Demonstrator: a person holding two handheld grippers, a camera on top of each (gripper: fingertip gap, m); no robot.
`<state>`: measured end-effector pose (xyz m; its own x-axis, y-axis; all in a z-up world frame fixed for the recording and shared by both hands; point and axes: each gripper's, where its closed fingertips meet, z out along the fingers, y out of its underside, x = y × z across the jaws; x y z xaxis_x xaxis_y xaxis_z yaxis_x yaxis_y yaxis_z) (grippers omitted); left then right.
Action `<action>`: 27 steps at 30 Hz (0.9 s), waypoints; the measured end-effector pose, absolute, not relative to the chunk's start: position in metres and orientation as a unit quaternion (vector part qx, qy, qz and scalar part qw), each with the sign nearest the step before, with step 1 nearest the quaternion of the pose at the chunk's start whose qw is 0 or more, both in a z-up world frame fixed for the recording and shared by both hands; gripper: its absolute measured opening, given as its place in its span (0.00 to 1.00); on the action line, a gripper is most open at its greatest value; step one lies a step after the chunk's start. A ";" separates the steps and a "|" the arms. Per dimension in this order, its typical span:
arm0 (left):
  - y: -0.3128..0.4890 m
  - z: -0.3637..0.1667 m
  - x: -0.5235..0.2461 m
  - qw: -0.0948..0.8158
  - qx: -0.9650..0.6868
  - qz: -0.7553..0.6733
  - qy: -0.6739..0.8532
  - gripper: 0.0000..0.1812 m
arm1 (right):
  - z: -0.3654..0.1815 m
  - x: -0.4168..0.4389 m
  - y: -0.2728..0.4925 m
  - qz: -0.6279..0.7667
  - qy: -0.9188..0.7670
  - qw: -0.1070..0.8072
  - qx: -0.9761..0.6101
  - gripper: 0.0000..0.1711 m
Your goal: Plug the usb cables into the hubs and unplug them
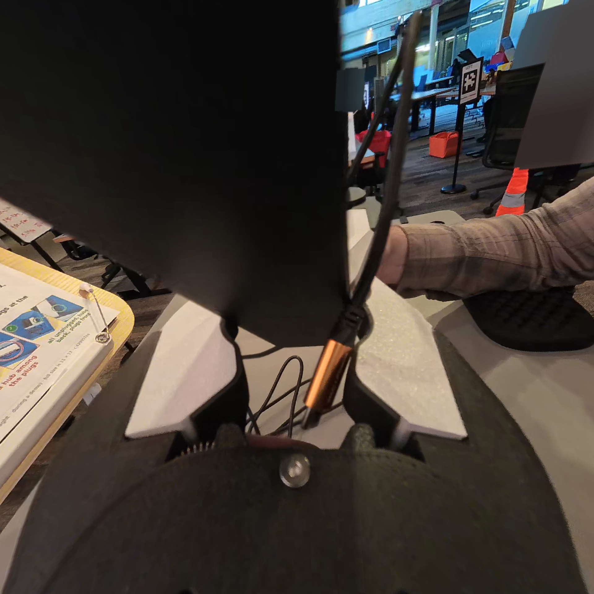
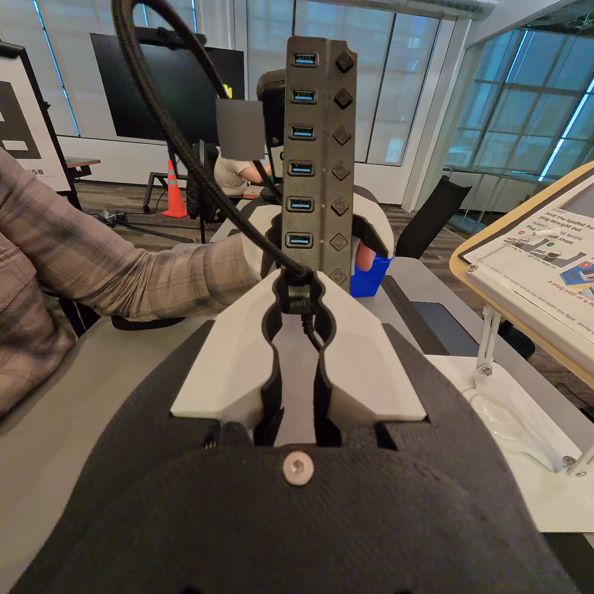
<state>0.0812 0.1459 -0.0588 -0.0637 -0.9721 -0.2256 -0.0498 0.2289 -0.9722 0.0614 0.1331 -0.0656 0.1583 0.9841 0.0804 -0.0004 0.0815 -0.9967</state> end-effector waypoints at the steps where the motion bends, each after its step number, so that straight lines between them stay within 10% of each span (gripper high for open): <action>1: 0.146 -0.058 0.080 0.525 -0.440 -0.439 0.581 0.42 | -0.066 0.062 0.133 0.438 -0.478 0.560 -0.515 0.06; 27: 0.154 -0.046 0.031 0.495 -0.494 -0.398 0.594 0.48 | -0.103 0.083 0.141 0.363 -0.545 0.524 -0.545 0.07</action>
